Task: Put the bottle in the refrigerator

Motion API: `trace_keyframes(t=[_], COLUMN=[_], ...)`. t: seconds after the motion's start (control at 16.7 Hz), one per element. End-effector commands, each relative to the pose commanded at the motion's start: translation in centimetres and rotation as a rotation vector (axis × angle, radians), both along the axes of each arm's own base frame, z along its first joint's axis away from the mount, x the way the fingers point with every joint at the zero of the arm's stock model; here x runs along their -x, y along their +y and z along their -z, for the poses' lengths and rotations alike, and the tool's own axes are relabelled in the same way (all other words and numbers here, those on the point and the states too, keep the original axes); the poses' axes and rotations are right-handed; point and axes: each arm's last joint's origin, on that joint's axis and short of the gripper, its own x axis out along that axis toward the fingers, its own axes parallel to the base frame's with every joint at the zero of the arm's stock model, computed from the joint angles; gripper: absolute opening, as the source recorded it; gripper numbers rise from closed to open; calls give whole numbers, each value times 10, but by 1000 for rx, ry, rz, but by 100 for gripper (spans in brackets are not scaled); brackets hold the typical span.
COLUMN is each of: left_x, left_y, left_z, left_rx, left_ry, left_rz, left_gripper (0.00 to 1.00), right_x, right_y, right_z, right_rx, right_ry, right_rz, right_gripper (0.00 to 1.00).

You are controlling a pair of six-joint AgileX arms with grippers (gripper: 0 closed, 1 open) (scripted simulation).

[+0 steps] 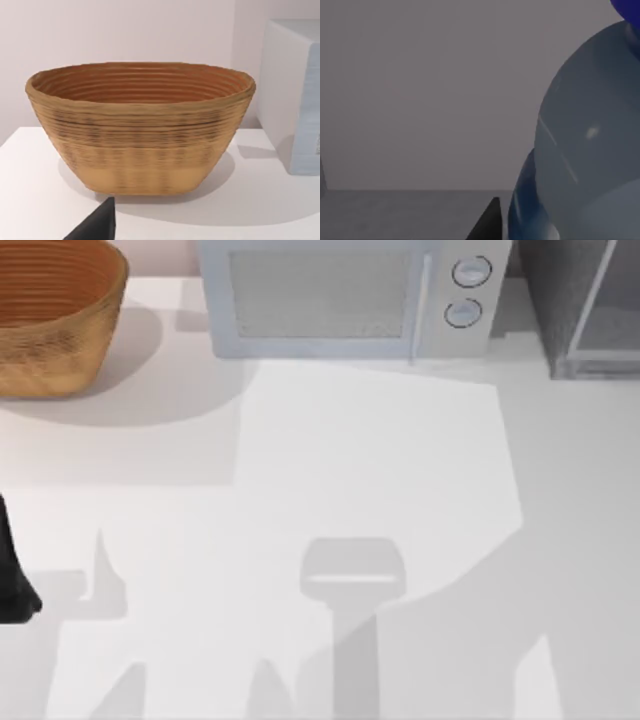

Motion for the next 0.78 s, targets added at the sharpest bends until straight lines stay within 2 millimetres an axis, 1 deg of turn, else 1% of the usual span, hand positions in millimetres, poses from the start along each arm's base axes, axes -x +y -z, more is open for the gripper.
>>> trace_keyframes(t=[0.54, 0.6, 0.78], left_x=[0, 0, 0], left_y=[0, 0, 0], left_z=[0, 0, 0], left_rx=[0, 0, 0], left_ry=[0, 0, 0], left_rz=[0, 0, 0], left_gripper=[100, 100, 100], right_x=[0, 0, 0], right_y=[0, 0, 0], right_z=[0, 0, 0], right_rx=[0, 0, 0], right_ry=[0, 0, 0], right_rz=[0, 0, 0], right_gripper=[98, 100, 100])
